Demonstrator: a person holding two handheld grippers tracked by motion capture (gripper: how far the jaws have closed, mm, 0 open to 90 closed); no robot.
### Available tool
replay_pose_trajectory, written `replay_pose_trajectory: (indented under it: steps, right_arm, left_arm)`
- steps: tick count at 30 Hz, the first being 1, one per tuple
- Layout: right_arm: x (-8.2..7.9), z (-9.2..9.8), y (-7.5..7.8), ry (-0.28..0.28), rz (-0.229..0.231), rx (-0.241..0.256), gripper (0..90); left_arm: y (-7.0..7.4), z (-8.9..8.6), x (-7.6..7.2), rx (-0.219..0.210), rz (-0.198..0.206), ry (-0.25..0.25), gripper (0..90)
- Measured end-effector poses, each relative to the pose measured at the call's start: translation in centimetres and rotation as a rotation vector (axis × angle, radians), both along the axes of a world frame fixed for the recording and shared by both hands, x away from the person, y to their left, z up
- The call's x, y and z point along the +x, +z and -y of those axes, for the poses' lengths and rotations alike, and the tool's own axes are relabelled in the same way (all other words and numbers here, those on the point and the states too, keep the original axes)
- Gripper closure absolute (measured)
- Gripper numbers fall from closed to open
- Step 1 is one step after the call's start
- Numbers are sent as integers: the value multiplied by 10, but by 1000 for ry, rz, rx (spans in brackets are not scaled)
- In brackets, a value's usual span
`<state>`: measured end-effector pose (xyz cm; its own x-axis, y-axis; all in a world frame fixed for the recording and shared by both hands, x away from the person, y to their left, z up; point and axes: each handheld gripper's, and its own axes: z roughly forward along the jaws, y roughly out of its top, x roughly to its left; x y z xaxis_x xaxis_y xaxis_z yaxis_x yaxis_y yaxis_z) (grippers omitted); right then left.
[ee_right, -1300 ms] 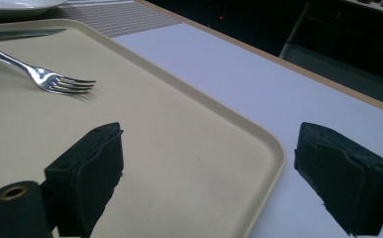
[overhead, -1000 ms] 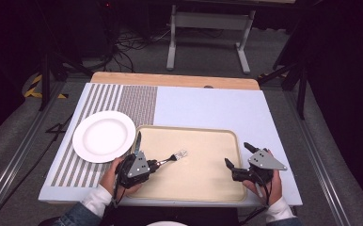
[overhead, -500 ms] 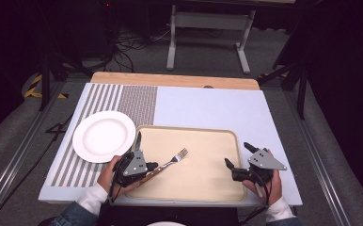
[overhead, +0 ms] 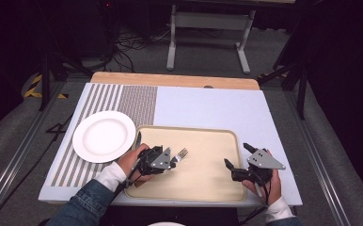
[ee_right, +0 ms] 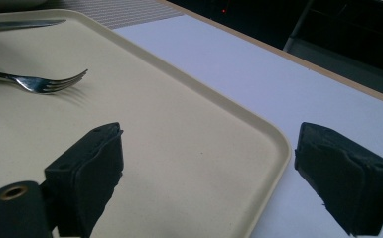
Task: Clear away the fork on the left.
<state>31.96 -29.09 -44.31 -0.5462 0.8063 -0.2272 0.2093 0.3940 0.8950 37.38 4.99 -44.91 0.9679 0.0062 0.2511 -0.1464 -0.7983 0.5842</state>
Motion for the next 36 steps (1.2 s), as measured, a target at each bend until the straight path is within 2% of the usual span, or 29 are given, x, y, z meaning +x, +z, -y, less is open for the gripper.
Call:
replay_pose_trajectory:
  steps: [2, 4, 16, 28, 30, 36]
  right_arm:
    - [0, 0, -1, 3, -3, -3, 124]
    - [0, -1, -1, 5, -4, -4, 124]
    - [1, -2, -2, 13, -14, -14, 123]
    - [1, -3, -2, 15, -13, -20, 122]
    - [1, -4, -2, 17, -14, -21, 122]
    - [1, -3, -2, 17, -12, -24, 121]
  left_arm:
    - [-4, 3, 4, 30, -1, 9, 898]
    - [-5, 3, 9, 31, -16, 15, 898]
    - [-2, -13, 18, 81, -7, 110, 897]
    - [-3, -34, 19, 62, -28, 184, 897]
    - [-3, -36, 19, 67, -19, 188, 897]
    - [-4, -41, 18, 44, -33, 210, 897]
